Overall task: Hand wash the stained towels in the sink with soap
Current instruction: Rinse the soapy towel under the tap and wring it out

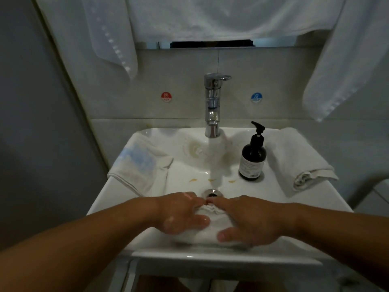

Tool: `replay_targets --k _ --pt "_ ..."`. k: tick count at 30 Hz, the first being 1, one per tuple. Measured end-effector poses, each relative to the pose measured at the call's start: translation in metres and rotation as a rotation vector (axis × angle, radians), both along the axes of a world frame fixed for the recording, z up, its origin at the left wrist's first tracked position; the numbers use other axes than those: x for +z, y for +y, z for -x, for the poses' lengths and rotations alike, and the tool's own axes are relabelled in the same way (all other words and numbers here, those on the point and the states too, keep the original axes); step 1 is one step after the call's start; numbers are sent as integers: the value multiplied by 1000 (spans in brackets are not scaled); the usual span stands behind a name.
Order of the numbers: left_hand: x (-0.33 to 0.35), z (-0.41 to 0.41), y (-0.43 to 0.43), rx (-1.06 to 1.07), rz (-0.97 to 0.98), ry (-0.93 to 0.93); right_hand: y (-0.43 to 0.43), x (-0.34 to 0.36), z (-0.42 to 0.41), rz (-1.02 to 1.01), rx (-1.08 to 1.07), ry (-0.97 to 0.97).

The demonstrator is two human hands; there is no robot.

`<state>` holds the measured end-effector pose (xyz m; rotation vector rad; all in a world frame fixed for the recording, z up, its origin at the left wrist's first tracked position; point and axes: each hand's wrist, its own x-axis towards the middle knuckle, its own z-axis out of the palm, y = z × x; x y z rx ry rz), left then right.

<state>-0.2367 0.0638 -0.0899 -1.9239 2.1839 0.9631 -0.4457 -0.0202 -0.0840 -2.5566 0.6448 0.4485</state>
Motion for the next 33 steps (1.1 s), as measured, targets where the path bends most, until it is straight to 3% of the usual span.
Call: replay_targets --k 6,14,18,20,25,33 --pt "-17 14 7 -86 18 -190 7 -12 -3 54 32 29" --pt "-29 12 -7 -14 137 -234 -11 -31 -12 174 11 -38" --pt "-23 13 -12 -112 210 -248 -13 -28 -14 228 4 -64" --pt "-20 11 -15 -107 159 -262 -15 -24 -14 230 -7 -61" --pt "-4 11 -22 75 -27 -143 -16 -17 -13 -36 -105 3" --pt "-13 15 9 -34 -45 -144 6 -10 7 108 72 79"
